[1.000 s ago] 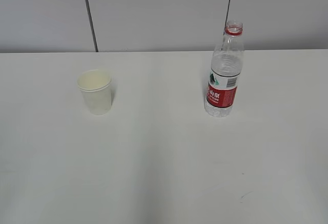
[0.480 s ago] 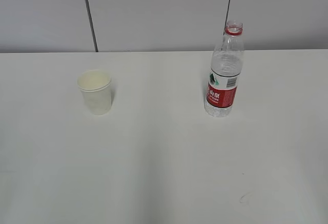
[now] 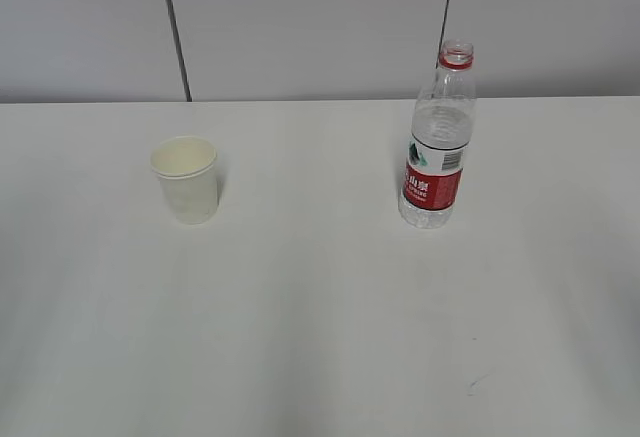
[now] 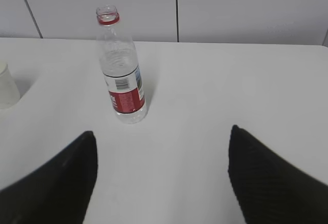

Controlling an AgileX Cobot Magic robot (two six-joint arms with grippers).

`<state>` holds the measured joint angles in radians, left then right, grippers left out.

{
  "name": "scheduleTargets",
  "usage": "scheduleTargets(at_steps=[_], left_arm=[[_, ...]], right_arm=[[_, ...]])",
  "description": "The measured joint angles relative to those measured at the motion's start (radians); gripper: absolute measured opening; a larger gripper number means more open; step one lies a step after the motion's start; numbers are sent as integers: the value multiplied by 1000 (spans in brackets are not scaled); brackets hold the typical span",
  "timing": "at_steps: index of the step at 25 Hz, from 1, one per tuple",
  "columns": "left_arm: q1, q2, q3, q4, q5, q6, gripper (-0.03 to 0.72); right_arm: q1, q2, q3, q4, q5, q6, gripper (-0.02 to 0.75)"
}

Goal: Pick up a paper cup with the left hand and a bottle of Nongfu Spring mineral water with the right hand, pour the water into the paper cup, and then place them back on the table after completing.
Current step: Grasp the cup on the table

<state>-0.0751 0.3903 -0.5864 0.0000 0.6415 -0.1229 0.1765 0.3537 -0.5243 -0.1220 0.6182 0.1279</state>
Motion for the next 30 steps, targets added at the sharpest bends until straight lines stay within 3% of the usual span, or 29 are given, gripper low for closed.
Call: scheduleTargets(at_steps=[9, 22, 25, 30], left_arm=[[0, 437, 17, 12, -517, 10, 239], [0, 936, 186, 42, -1187, 12, 239], [0, 1013, 211, 105, -1311, -20, 239], [-4, 1104, 225, 344, -1481, -81, 239]], right_arm=[[0, 358, 0, 0, -339, 8, 586], [0, 639, 53, 0, -747, 8, 585], [0, 686, 91, 0, -844, 8, 586], [0, 745, 128, 0, -966, 8, 586]])
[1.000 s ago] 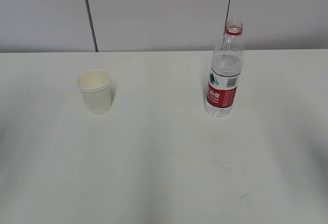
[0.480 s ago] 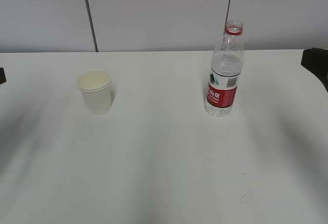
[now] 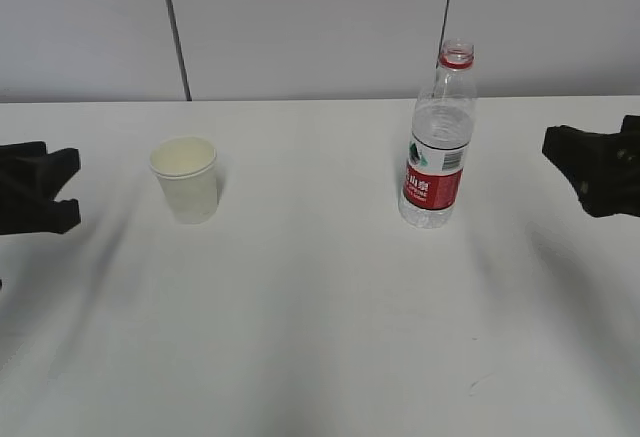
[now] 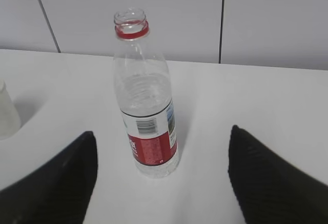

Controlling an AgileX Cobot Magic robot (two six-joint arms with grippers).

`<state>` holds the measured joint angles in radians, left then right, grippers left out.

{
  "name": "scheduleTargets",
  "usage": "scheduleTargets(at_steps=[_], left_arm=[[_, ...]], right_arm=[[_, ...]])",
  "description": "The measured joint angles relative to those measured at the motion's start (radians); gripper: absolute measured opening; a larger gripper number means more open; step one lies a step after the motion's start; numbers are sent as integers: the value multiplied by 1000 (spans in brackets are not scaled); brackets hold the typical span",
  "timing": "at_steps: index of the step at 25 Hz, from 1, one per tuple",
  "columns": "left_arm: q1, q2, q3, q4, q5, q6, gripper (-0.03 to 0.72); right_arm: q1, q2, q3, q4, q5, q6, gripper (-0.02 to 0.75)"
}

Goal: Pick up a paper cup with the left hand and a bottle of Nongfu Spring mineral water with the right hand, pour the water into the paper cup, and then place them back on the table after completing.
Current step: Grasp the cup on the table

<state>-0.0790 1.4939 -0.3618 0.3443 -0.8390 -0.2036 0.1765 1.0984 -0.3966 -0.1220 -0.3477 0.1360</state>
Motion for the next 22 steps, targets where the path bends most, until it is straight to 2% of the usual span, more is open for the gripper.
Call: scheduleTargets(at_steps=[6, 13, 18, 22], left_arm=[[-1, 64, 1, 38, -103, -6, 239], [-1, 132, 1, 54, -144, -6, 254], [-1, 240, 0, 62, -272, -6, 344], [-1, 356, -5, 62, -298, -6, 484]], right_arm=[[0, 7, 0, 0, -71, 0, 586], [0, 7, 0, 0, -89, 0, 586], [0, 7, 0, 10, -108, 0, 586], [0, 7, 0, 17, -114, 0, 586]])
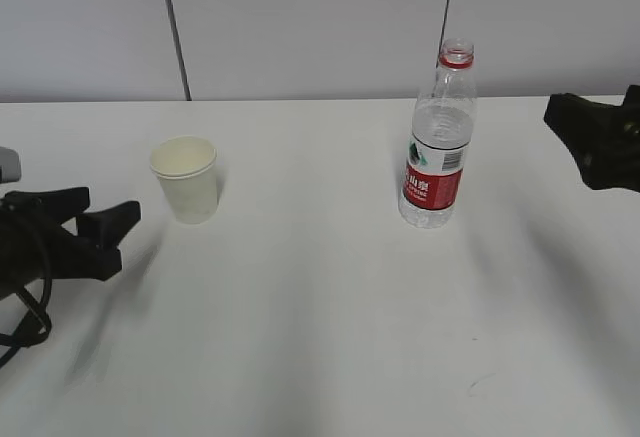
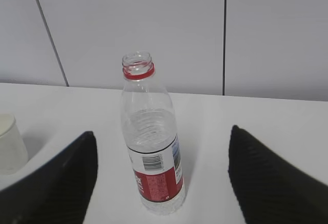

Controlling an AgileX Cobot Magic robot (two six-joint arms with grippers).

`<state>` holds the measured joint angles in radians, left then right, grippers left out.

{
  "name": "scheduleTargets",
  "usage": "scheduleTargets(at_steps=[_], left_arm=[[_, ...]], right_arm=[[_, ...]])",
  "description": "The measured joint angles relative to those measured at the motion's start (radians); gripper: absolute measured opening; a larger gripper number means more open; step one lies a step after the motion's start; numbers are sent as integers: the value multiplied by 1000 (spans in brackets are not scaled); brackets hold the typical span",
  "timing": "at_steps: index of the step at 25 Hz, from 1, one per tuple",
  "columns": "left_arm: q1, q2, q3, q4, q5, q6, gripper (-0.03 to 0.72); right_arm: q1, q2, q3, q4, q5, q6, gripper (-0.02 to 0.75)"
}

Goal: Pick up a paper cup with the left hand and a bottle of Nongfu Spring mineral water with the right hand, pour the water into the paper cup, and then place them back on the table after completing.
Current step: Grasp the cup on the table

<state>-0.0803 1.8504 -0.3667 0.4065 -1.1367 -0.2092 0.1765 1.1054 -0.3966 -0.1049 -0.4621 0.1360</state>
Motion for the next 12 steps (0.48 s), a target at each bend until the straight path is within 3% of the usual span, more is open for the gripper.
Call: scheduleTargets(at_steps=[4, 12], left_arm=[[0, 90, -34, 11, 1, -1, 603], [0, 170, -156, 47, -6, -2, 624]], right_arm=[[0, 0, 0, 2, -17, 0, 586], [0, 0, 0, 2, -25, 0, 586]])
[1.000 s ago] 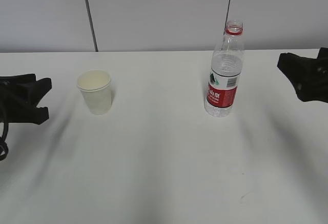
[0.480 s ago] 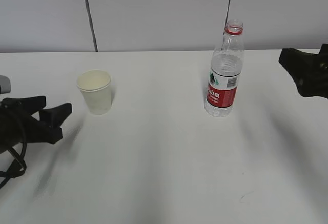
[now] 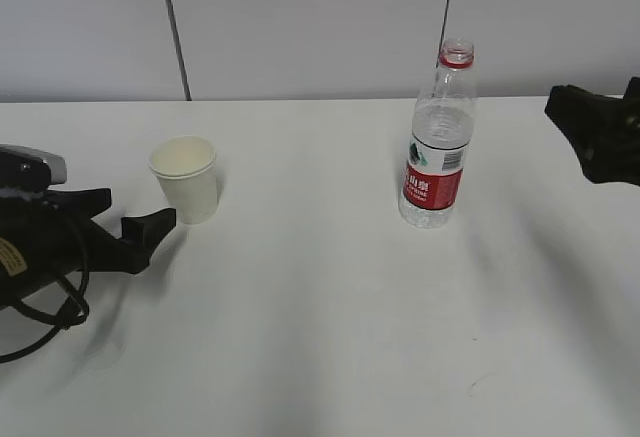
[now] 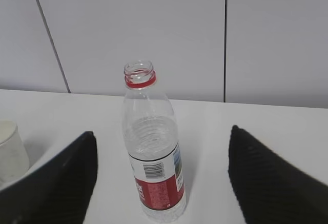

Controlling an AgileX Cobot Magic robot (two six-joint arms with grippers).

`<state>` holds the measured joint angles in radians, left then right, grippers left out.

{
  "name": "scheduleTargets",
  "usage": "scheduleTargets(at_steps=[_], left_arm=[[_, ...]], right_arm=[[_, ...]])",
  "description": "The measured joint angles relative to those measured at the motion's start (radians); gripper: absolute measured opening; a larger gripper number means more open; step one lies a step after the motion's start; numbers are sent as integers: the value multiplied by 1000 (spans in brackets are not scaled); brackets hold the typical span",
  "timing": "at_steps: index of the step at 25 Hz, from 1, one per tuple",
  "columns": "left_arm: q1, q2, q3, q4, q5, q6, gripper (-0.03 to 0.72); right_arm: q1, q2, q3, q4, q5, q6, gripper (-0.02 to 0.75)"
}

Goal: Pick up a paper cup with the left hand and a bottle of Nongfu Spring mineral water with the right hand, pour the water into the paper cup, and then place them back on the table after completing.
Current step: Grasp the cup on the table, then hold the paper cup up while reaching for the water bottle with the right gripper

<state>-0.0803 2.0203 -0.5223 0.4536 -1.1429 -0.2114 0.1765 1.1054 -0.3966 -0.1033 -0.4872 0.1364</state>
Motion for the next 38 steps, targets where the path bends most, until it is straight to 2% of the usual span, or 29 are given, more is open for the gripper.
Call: scheduleTargets(at_steps=[4, 9, 17, 23, 32, 38], left_arm=[[-5, 65, -83, 25, 0, 0, 624], [-50, 136, -189, 21, 0, 0, 619], [-118, 234, -316, -66, -1, 0, 601], [-122, 252, -328, -89, 0, 0, 575], [-122, 252, -328, -91, -1, 0, 396], [-122, 252, -328, -91, -1, 0, 383]], right_arm=[[0, 0, 0, 0, -13, 0, 586], [0, 0, 0, 0, -47, 0, 586], [0, 0, 0, 4, -51, 0, 586], [0, 0, 0, 4, -51, 0, 586], [0, 1, 0, 4, -51, 0, 586], [0, 2, 0, 4, -53, 0, 586]])
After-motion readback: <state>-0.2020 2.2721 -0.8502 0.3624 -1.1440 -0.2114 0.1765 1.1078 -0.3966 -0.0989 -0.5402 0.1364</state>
